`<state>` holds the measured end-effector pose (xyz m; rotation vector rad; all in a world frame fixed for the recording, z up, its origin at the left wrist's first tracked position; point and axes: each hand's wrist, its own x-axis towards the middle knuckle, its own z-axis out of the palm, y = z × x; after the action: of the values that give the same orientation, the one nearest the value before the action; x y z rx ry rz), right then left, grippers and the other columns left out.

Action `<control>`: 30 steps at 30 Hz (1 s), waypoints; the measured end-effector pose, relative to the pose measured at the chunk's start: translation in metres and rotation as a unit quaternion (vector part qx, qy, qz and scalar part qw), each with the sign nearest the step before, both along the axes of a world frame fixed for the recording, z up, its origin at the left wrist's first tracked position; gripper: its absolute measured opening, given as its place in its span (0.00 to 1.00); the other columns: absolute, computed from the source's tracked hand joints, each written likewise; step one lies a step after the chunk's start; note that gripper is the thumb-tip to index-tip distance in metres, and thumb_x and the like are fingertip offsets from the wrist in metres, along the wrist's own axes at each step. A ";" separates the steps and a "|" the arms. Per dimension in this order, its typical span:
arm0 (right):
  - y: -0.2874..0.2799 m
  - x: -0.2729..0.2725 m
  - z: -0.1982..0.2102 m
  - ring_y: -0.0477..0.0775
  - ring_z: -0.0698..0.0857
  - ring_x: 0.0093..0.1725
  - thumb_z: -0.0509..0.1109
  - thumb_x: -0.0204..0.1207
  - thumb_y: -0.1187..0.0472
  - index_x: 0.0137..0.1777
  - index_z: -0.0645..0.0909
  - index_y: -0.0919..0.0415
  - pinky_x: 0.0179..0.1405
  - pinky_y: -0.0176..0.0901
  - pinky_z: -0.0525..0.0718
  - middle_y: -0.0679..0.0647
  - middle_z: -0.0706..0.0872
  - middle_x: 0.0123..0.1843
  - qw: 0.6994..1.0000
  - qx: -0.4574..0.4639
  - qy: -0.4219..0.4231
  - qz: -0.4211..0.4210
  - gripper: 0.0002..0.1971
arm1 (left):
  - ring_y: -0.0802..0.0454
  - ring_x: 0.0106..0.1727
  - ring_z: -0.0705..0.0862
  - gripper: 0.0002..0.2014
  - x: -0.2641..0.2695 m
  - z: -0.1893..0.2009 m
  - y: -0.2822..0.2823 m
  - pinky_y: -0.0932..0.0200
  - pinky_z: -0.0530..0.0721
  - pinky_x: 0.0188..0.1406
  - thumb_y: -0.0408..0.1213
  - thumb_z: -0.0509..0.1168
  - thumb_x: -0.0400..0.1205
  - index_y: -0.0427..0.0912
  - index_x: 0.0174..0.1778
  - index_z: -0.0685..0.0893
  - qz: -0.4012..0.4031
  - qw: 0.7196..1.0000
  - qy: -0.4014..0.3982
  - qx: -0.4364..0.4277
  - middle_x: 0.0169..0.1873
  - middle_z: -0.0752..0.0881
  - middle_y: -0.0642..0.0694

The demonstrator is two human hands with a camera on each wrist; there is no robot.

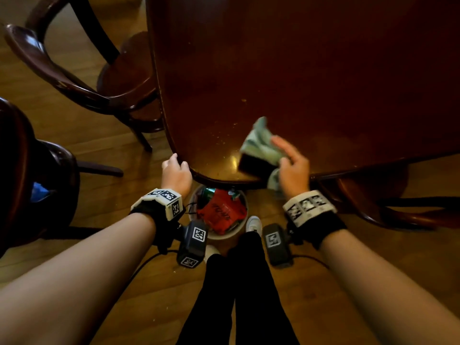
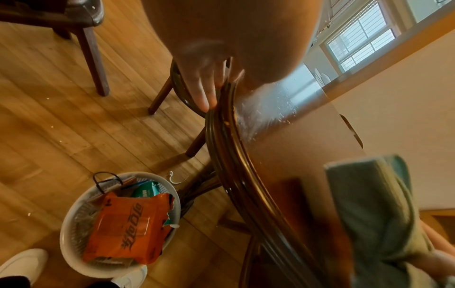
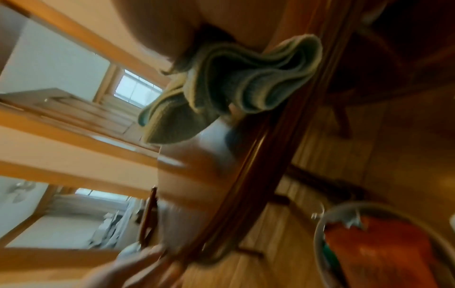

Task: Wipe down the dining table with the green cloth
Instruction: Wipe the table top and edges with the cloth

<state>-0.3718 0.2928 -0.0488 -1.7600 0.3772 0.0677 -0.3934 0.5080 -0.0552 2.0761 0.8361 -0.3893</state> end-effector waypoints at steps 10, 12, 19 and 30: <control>-0.031 -0.021 -0.049 0.56 0.62 0.81 0.52 0.73 0.75 0.72 0.73 0.61 0.83 0.53 0.57 0.56 0.70 0.79 0.961 -0.250 0.007 -0.116 0.27 | 0.42 0.70 0.76 0.25 -0.014 -0.007 -0.010 0.49 0.76 0.67 0.33 0.49 0.86 0.43 0.81 0.57 0.031 0.999 -0.013 -0.019 0.75 0.70 0.38; -0.001 -0.033 -0.052 0.58 0.61 0.81 0.53 0.72 0.75 0.71 0.73 0.62 0.82 0.56 0.59 0.56 0.70 0.78 0.961 -0.254 -0.014 -0.109 0.27 | 0.45 0.49 0.85 0.24 -0.016 -0.010 0.001 0.51 0.83 0.43 0.33 0.49 0.85 0.46 0.79 0.60 0.034 0.999 -0.021 -0.021 0.66 0.80 0.39; 0.097 -0.063 -0.044 0.54 0.58 0.82 0.57 0.72 0.71 0.75 0.68 0.54 0.83 0.53 0.52 0.49 0.67 0.80 0.964 -0.260 -0.012 0.052 0.30 | 0.45 0.60 0.83 0.19 -0.033 -0.021 0.042 0.46 0.83 0.59 0.34 0.50 0.86 0.44 0.73 0.69 0.040 0.999 -0.025 -0.018 0.67 0.79 0.42; 0.139 -0.049 -0.026 0.54 0.74 0.73 0.50 0.67 0.66 0.62 0.83 0.59 0.78 0.54 0.67 0.54 0.82 0.69 0.953 -0.078 -0.022 0.291 0.27 | 0.43 0.56 0.82 0.16 -0.071 -0.022 0.069 0.52 0.80 0.49 0.37 0.51 0.87 0.34 0.63 0.79 0.079 0.990 0.008 -0.118 0.57 0.83 0.39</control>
<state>-0.4206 0.4316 -0.0751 -1.9770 -0.1863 0.4290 -0.4639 0.5772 -0.0777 1.7779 0.9109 -0.3981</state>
